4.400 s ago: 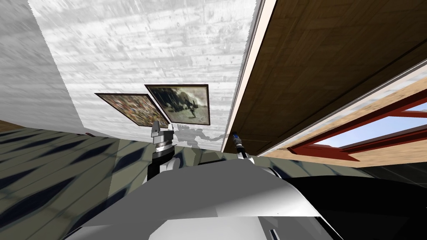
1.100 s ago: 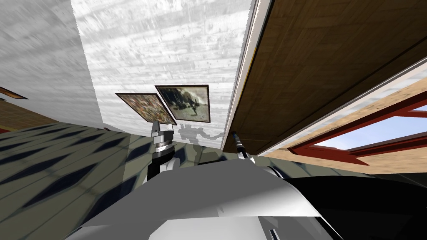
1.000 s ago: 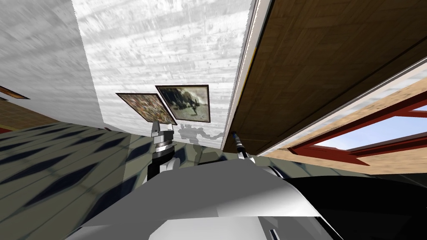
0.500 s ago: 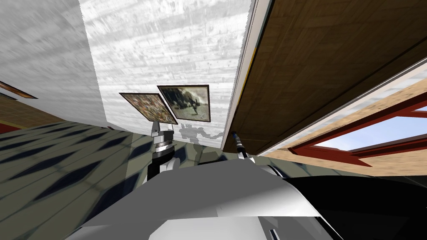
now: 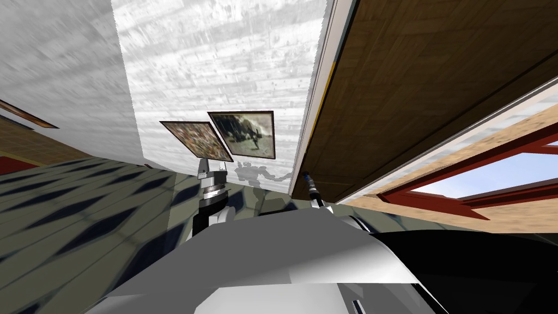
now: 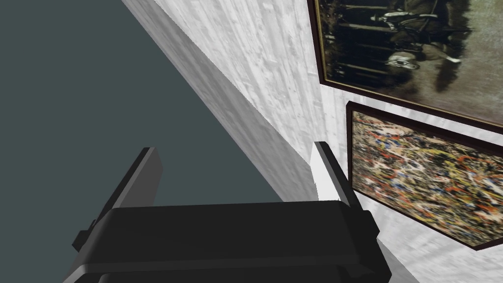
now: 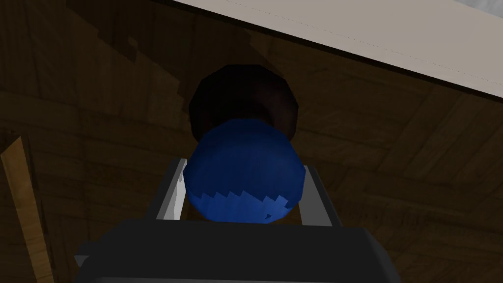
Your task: Pull the door open
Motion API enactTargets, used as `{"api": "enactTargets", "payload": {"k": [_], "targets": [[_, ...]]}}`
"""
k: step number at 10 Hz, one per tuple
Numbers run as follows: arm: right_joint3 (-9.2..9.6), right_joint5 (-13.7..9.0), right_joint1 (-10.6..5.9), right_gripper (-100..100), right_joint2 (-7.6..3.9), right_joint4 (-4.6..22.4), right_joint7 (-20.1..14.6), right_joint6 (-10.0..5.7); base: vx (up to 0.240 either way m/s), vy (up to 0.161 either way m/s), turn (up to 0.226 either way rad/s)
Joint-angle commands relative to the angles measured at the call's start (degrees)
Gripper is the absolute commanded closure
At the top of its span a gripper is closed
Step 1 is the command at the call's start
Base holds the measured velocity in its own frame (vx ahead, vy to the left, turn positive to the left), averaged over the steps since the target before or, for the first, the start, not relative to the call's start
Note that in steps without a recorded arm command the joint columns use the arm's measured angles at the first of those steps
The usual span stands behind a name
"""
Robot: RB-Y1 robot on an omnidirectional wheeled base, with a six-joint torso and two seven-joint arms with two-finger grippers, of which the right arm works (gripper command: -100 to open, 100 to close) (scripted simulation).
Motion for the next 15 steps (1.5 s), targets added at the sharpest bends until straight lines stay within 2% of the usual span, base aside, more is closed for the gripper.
{"api": "enactTargets", "payload": {"k": [1, 4, 7, 8, 11, 15], "targets": [[0.44, -0.21, 0.06, 100, 0.25, -0.59, -1.76, 0.11, -0.020, -0.004, 0.010], [1.41, -1.33, 0.09, 100, -0.01, -0.61, -6.36, 0.08, -0.024, -0.008, 0.020], [1.89, -1.88, 0.10, 100, -0.14, -0.63, -8.96, 0.07, -0.021, -0.008, 0.013], [2.38, -2.44, 0.12, 100, -0.27, -0.64, -11.16, 0.06, -0.026, -0.007, 0.018], [2.86, -3.00, 0.13, 100, -0.40, -0.66, -13.75, 0.04, -0.020, -0.007, 0.014], [4.31, -4.67, 0.18, 100, -0.79, -0.70, -20.35, 0.00, -0.029, -0.009, 0.023]]}}
